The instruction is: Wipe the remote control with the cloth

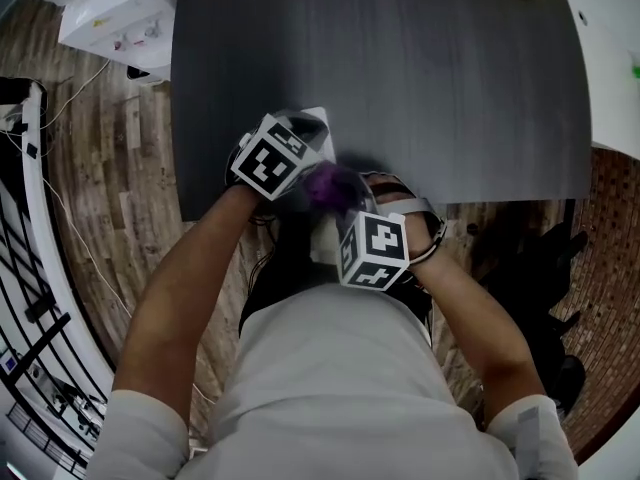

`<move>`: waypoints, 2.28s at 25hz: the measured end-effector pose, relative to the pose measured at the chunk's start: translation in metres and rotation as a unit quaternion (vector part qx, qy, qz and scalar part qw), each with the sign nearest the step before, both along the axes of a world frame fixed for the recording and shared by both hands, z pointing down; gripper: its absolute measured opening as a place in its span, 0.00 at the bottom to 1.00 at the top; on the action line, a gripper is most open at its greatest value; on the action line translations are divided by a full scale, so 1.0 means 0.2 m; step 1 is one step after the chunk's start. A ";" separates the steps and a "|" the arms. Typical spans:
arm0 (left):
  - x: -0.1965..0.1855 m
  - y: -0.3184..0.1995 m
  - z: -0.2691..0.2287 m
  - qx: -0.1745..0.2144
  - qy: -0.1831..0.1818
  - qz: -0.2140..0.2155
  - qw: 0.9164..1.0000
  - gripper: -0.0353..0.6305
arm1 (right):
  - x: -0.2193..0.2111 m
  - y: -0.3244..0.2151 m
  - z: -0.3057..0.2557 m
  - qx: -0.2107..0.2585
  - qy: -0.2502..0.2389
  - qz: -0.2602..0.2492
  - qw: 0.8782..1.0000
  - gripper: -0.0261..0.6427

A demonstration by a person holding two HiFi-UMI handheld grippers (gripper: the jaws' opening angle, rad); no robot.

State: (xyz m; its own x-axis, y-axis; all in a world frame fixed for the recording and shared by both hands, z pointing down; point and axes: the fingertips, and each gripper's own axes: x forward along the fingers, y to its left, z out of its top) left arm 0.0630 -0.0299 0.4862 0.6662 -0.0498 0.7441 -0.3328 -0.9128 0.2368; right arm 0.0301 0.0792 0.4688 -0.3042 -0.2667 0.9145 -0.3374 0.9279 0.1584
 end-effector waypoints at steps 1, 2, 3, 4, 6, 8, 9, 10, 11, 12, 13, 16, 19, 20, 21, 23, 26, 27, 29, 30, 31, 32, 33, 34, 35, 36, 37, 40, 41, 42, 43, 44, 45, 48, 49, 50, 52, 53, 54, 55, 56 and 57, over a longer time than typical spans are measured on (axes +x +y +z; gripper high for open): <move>0.00 0.00 0.00 -0.003 0.004 0.001 1.000 0.08 | -0.01 0.05 0.00 -0.014 -0.004 -0.011 1.000 0.22; 0.01 0.00 0.00 -0.005 0.009 0.005 1.000 0.08 | -0.02 0.11 0.00 -0.032 -0.009 -0.024 0.999 0.22; 0.01 0.00 -0.01 -0.008 0.017 0.009 1.000 0.08 | -0.04 0.17 0.00 -0.049 -0.015 -0.037 0.998 0.22; 0.02 0.00 -0.01 -0.012 0.027 0.012 0.999 0.08 | -0.06 0.21 0.00 -0.057 -0.021 -0.048 0.997 0.22; 0.02 0.00 -0.01 -0.018 0.047 0.014 0.999 0.08 | -0.10 0.23 0.01 -0.050 -0.031 -0.058 0.997 0.22; 0.02 0.00 -0.01 -0.018 0.055 0.014 0.998 0.08 | -0.13 0.18 0.02 -0.025 -0.029 -0.061 0.997 0.22; 0.02 0.00 -0.01 -0.017 0.055 0.016 0.998 0.07 | -0.14 0.15 0.02 -0.015 -0.024 -0.064 0.998 0.22; 0.02 0.00 -0.01 -0.015 0.053 0.019 0.998 0.07 | -0.14 0.13 0.03 -0.009 -0.021 -0.066 0.998 0.22; 0.02 0.00 -0.01 -0.013 0.050 0.024 0.998 0.07 | -0.14 0.11 0.04 -0.009 -0.020 -0.066 0.998 0.22; 0.02 0.01 -0.01 -0.011 0.047 0.029 0.998 0.07 | -0.13 0.10 0.05 -0.011 -0.023 -0.063 0.998 0.22; 0.02 0.01 -0.01 -0.006 0.044 0.036 0.998 0.07 | -0.12 0.10 0.06 -0.013 -0.026 -0.057 0.998 0.22; 0.03 0.02 -0.02 0.010 0.035 0.054 0.998 0.07 | -0.04 0.07 0.05 -0.012 -0.033 -0.029 0.999 0.22; 0.03 0.02 -0.01 0.015 0.031 0.061 0.998 0.07 | 0.03 0.05 0.06 -0.006 -0.033 0.000 0.999 0.22; 0.03 0.02 -0.01 0.015 0.031 0.061 0.998 0.07 | 0.05 0.05 0.06 -0.002 -0.033 0.010 0.999 0.22; 0.02 0.02 0.00 0.014 0.031 0.061 0.998 0.07 | 0.07 0.05 0.06 0.002 -0.032 0.019 0.999 0.22; 0.02 0.02 0.00 0.015 0.029 0.062 0.998 0.07 | 0.10 0.04 0.07 0.009 -0.032 0.036 0.999 0.22; 0.03 0.02 -0.01 0.015 0.032 0.062 0.997 0.07 | 0.15 0.01 0.07 0.016 -0.028 0.068 0.997 0.22; 0.03 0.02 -0.01 0.016 0.032 0.061 0.997 0.07 | 0.17 0.00 0.07 0.018 -0.026 0.080 0.996 0.22; 0.02 0.02 -0.01 0.016 0.031 0.061 0.998 0.07 | 0.22 -0.01 0.07 0.022 -0.018 0.106 0.994 0.22; 0.02 0.02 -0.01 0.015 0.032 0.060 0.998 0.07 | 0.26 -0.02 0.07 0.026 -0.012 0.120 0.992 0.22; 0.02 0.02 -0.01 0.015 0.032 0.059 0.998 0.07 | 0.29 -0.02 0.07 0.032 -0.005 0.136 0.990 0.22; 0.02 0.02 0.00 0.015 0.032 0.059 0.998 0.07 | 0.33 -0.03 0.06 0.040 0.003 0.154 0.987 0.22; 0.02 0.02 0.00 0.015 0.031 0.058 0.998 0.07 | 0.38 -0.04 0.06 0.049 0.010 0.175 0.983 0.22; 0.02 0.03 0.00 0.014 0.030 0.057 0.998 0.07 | 0.42 -0.06 0.05 0.057 0.016 0.198 0.978 0.22; 0.02 0.02 -0.01 0.014 0.028 0.055 0.998 0.07 | 0.46 -0.07 0.04 0.062 0.019 0.219 0.974 0.22; 0.02 0.02 -0.02 0.017 0.025 0.053 0.998 0.07 | 0.49 -0.08 0.03 0.063 0.018 0.236 0.969 0.22; 0.01 0.01 -0.03 0.023 0.021 0.047 0.998 0.07 | 0.50 -0.09 0.02 0.064 0.013 0.249 0.966 0.22; -0.07 -0.01 -0.09 0.027 0.036 -0.009 0.999 0.07 | 0.47 -0.14 0.00 0.064 -0.017 0.273 0.960 0.22; -0.10 -0.01 -0.11 0.014 0.052 -0.040 0.998 0.07 | 0.46 -0.16 0.00 0.059 -0.035 0.286 0.956 0.22; -0.14 0.01 -0.12 -0.007 0.067 -0.072 0.995 0.07 | 0.44 -0.19 0.00 0.051 -0.056 0.305 0.949 0.22; -0.17 0.03 -0.11 -0.030 0.078 -0.101 0.991 0.07 | 0.41 -0.22 0.00 0.038 -0.082 0.328 0.940 0.22; -0.19 0.06 -0.09 -0.050 0.084 -0.124 0.987 0.07 | 0.39 -0.24 0.01 0.021 -0.109 0.353 0.929 0.22; -0.21 0.09 -0.06 -0.064 0.084 -0.139 0.985 0.07 | 0.37 -0.27 0.02 0.001 -0.134 0.376 0.917 0.22; -0.22 0.16 0.01 -0.081 0.071 -0.146 0.983 0.08 | 0.31 -0.31 0.07 -0.051 -0.179 0.421 0.888 0.22; -0.21 0.17 0.02 -0.083 0.069 -0.143 0.984 0.07 | 0.30 -0.31 0.07 -0.062 -0.190 0.432 0.880 0.22; -0.20 0.18 0.03 -0.081 0.069 -0.137 0.985 0.07 | 0.29 -0.31 0.07 -0.073 -0.203 0.442 0.871 0.22; -0.19 0.18 0.03 -0.070 0.070 -0.120 0.988 0.08 | 0.26 -0.32 0.05 -0.093 -0.237 0.458 0.852 0.22; -0.19 0.19 0.03 -0.063 0.070 -0.109 0.990 0.07 | 0.24 -0.32 0.04 -0.100 -0.252 0.460 0.845 0.22; -0.19 0.19 0.03 -0.059 0.070 -0.097 0.991 0.07 | 0.22 -0.32 0.03 -0.104 -0.263 0.459 0.842 0.22; -0.19 0.20 0.03 -0.056 0.069 -0.084 0.992 0.07 | 0.20 -0.32 0.02 -0.106 -0.270 0.455 0.842 0.22; -0.19 0.20 0.03 -0.057 0.067 -0.073 0.993 0.07 | 0.19 -0.33 0.01 -0.107 -0.273 0.450 0.844 0.22; -0.19 0.21 0.03 -0.058 0.065 -0.063 0.994 0.07 | 0.18 -0.33 0.00 -0.104 -0.276 0.446 0.845 0.22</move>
